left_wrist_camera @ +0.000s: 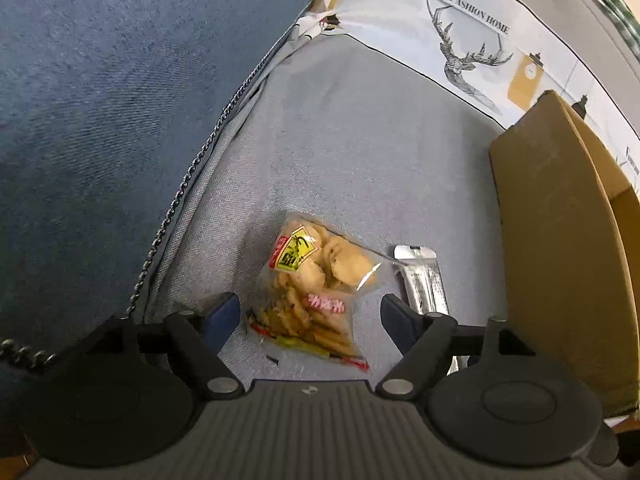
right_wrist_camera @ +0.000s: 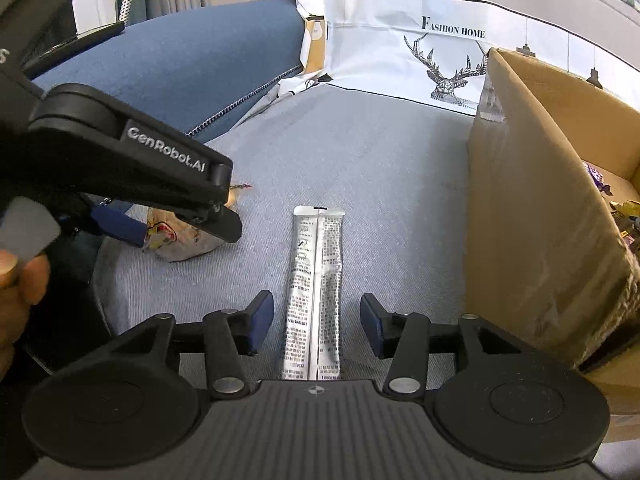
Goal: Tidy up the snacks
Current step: 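Adjust the left tool's grip on the cookie bag while the right tool holds the silver packet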
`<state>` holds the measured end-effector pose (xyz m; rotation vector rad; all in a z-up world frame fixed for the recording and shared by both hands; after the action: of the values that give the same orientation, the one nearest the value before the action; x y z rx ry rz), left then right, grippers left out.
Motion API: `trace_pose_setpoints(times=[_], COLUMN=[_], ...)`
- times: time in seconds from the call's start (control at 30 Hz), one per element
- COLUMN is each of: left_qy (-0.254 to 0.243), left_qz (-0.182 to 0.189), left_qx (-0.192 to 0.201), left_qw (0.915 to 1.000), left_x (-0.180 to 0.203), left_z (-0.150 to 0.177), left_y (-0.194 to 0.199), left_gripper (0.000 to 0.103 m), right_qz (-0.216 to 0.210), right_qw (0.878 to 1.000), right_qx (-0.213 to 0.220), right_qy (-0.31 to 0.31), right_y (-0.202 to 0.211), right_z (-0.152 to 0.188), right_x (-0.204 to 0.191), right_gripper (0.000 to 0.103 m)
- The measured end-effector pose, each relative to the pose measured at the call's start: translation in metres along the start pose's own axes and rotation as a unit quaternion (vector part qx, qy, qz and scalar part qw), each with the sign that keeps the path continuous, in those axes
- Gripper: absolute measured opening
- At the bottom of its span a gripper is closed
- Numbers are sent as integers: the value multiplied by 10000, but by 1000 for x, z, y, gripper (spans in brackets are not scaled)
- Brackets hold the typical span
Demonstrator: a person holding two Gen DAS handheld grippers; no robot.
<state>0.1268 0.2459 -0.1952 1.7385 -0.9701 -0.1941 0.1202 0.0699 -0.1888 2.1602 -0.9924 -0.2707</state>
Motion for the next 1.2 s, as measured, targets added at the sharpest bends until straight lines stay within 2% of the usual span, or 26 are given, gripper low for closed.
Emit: trace_pose_setpoints(times=[0.2,0.43,0.5,0.53,0.6,0.63,0.7,0.73,0.77,0.87,0.97,1.1,1.2], left_qy=[-408,-505,-580,-619,-686,-714,-733,-725,-719,-687,-702,-764,-771], left_qz=[-255,-413,-443,-469,-507,-536,-578,-587,-586,-485,-317,13,115], left_qx=[182,291,300,314,339,354,386,394,408,524,555,332,148], left_qw=[9987,9974,9969,9965,9958,9954,9949,9949,9949,9951,9955,9965,9968], left_x=[10,14,16,17,18,19,18,18,17,19,21,26,27], left_z=[4,6,6,6,6,6,6,6,5,3,4,14,19], left_y=[-2,-5,-7,-7,-9,-9,-10,-10,-10,-5,1,7,5], left_gripper=[82,82,82,82,82,80,71,60,57,52,51,51,51], right_qz=[-39,-5,41,66,78,79,106,132,160,192,208,178,62], right_qw=[10000,9999,9999,9999,9999,9999,9999,9999,9999,9997,9996,9998,9996], right_qx=[-56,-105,-93,-84,-66,-61,-45,-30,-9,105,163,82,-185], right_qy=[-70,6,26,32,52,51,35,13,-20,-106,-51,-50,-223], right_y=[-7,-14,-15,-15,-15,-15,-16,-15,-13,-7,-2,-4,-12], right_z=[2,3,3,3,4,4,5,5,5,1,0,3,11], right_x=[1,-1,-2,-2,-2,-2,0,1,2,6,4,3,4], right_gripper=[50,49,42,35,31,30,28,26,26,26,26,27,31])
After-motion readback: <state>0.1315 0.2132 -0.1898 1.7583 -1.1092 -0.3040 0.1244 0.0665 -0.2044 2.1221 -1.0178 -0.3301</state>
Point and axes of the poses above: each gripper's, at about its wrist camera, not at the fingertips, and y roughly against the way its jaws point, x to its right, z to its underside, the point moved 10 cm from there along -y, roughly the way its jaws point, and after that the axes turned 14 degrees about y, right-handed, at the moved point
